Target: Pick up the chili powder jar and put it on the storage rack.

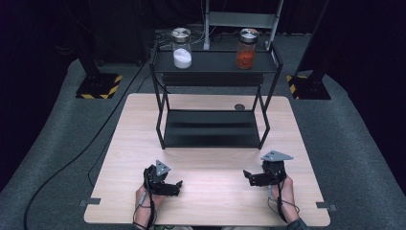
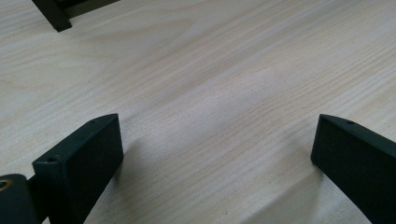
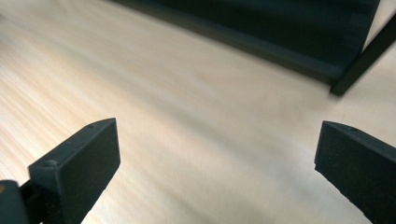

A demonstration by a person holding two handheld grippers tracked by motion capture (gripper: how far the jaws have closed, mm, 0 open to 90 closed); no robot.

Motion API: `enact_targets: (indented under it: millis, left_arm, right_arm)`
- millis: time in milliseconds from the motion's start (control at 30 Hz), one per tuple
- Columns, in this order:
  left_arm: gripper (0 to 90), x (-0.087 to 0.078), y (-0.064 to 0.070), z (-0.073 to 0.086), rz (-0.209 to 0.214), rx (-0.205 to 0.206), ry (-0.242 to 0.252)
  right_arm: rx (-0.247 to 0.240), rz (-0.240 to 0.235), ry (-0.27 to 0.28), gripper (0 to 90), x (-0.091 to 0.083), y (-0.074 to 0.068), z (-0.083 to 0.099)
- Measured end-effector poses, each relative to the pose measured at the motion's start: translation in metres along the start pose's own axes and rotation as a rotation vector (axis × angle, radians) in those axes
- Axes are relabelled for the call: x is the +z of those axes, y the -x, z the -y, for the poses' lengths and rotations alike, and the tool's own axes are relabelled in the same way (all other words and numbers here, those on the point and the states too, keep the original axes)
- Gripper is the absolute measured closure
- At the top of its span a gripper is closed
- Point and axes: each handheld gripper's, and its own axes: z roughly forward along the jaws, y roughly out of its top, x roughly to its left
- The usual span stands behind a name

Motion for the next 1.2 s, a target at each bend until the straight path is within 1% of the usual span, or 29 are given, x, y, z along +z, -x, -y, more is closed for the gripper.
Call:
enact_targets:
  millis: [100,167,267,467,533,667,700,767,867,1033,1200]
  left_arm:
    - [1.5,0.000,0.000,0.000,0.000,0.000,0.000]
    - [1.5,0.000,0.000,0.000,0.000,0.000,0.000]
    - [1.5,0.000,0.000,0.000,0.000,0.001,0.000]
    - [1.6,0.000,0.000,0.000,0.000,0.001,0.000]
    - [1.6,0.000,0.000,0.000,0.000,0.001,-0.001]
    - [1.6,0.000,0.000,0.000,0.002,0.004,-0.001]
    - [1.6,0.000,0.000,0.000,0.002,0.004,-0.001]
    - [1.6,0.000,0.000,0.000,0.002,0.004,-0.001]
    - [1.7,0.000,0.000,0.000,0.002,0.005,0.000]
    - [1.6,0.000,0.000,0.000,0.001,0.006,0.000]
    - [1.6,0.000,0.001,0.000,-0.002,0.007,0.002]
  right_arm:
    - [-0.021,0.028,-0.016,0.0,0.003,-0.007,0.009]
    - [-0.014,0.023,-0.014,0.0,0.004,-0.007,0.014]
    - [-0.013,0.041,-0.016,0.0,0.006,-0.009,0.020]
    - [0.008,0.041,-0.019,0.0,0.008,-0.007,0.028]
    - [0.005,0.046,-0.006,0.0,0.007,-0.008,0.031]
    - [0.016,0.051,0.013,0.0,0.007,-0.009,0.036]
    - [0.013,0.056,0.012,0.0,0.007,-0.010,0.036]
    - [0.007,0.044,-0.003,0.0,0.009,-0.008,0.033]
    - [0.011,0.029,-0.018,0.0,0.010,-0.006,0.031]
    - [0.006,0.037,-0.013,0.0,0.010,-0.008,0.032]
    - [0.014,0.028,-0.003,0.0,0.009,-0.005,0.033]
